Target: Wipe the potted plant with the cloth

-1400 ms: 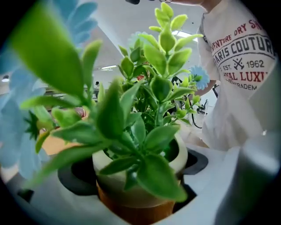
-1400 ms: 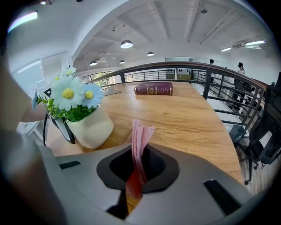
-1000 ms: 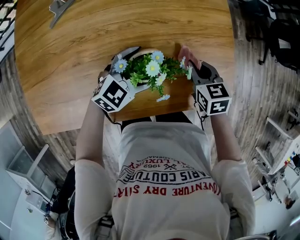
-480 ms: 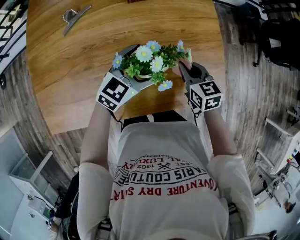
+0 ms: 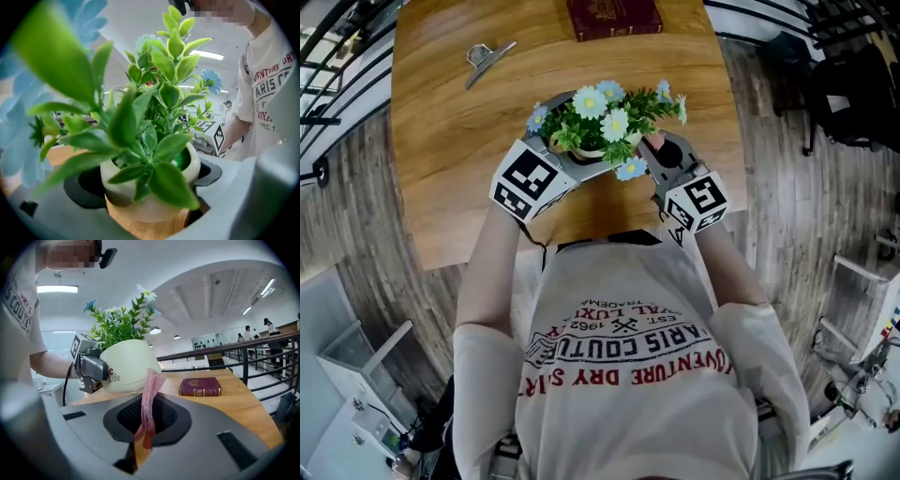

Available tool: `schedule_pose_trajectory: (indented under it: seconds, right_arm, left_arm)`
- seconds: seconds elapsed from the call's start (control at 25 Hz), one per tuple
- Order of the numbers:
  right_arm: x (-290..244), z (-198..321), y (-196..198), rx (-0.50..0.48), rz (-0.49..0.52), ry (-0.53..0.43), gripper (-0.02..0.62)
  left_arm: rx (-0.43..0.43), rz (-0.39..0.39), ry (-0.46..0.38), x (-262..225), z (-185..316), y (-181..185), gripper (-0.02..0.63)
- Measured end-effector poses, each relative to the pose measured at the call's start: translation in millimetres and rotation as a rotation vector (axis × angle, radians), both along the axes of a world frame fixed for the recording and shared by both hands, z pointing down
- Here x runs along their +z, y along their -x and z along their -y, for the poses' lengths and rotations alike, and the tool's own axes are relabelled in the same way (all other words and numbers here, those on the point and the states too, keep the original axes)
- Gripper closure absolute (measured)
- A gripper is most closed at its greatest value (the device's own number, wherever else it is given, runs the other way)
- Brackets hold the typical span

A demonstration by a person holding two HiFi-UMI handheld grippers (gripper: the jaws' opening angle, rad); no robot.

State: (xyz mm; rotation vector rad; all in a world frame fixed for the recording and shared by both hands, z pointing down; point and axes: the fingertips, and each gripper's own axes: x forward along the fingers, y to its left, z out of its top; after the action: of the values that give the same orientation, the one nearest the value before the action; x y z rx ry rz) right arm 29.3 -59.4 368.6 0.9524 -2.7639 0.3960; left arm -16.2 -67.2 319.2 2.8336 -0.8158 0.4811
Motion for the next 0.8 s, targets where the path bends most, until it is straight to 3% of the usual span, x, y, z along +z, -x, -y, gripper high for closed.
schedule_pose_trajectory:
  seconds: [0.2,0.36,0.8]
  right_arm:
    - [-31,-11,26,-0.032,0.027,-0.158,0.555]
    - [-49,-21,50,-0.068,-0.029,-0.288,0.555]
    - [-75,-41,88,-0.119,0.037,-0.348,0.555]
  left_arm:
    - [0.041,-0.039,-0.039,-32,-12,7,0.083]
    - [0.096,-0.036,-0.060,-47,-24,19,0.083]
    - [0.158,-0.085,-0.060,-66,-39,23,0.083]
